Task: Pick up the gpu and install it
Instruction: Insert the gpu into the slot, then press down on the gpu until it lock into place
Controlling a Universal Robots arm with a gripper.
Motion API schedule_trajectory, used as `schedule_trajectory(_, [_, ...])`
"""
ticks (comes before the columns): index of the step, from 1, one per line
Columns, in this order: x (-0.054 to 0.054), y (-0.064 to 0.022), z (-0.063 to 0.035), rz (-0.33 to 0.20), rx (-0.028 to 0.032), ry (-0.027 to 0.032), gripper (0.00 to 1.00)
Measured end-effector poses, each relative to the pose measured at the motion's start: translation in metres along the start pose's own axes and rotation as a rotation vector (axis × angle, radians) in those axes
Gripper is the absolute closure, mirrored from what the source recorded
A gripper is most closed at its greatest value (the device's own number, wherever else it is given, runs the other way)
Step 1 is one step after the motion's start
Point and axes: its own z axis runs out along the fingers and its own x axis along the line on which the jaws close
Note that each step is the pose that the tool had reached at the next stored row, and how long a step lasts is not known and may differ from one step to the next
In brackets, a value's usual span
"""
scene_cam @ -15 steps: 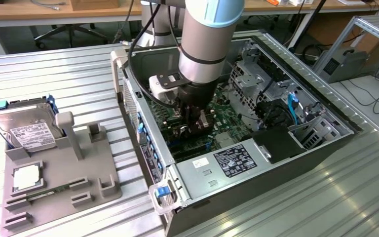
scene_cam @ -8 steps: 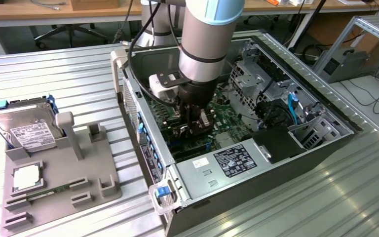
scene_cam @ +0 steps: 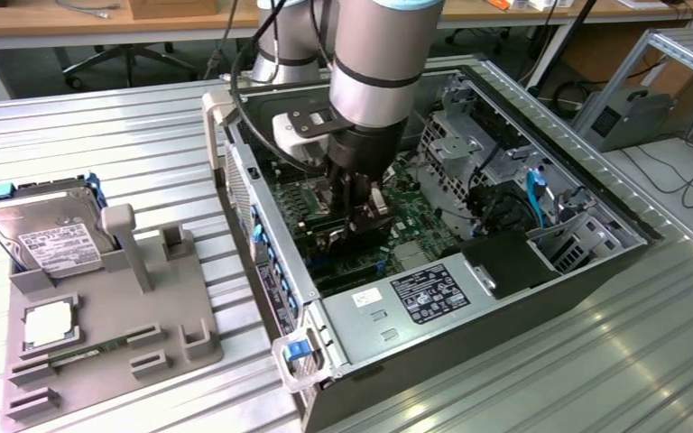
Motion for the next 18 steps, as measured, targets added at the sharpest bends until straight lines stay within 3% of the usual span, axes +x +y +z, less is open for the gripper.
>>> schedule_trajectory(1, [-0.001, -0.0003, -0.0081, 0.0, 0.0, 0.0003, 0.54])
schedule_trajectory(5, [-0.011, -0.0026, -0.0626, 0.0, 0.0001, 0.0004, 0.54])
schedule_trajectory(6, [-0.013, -0.0028, -0.0688, 0.0, 0.0001, 0.0008, 0.54])
schedule_trajectory(13, [-0.013, -0.0028, -0.0689, 0.0, 0.0, 0.001, 0.54])
schedule_trajectory(16, [-0.013, -0.0028, -0.069, 0.0, -0.0001, 0.001, 0.75])
schedule_trajectory(18, [-0.013, -0.0028, -0.0689, 0.0, 0.0, 0.0009, 0.8])
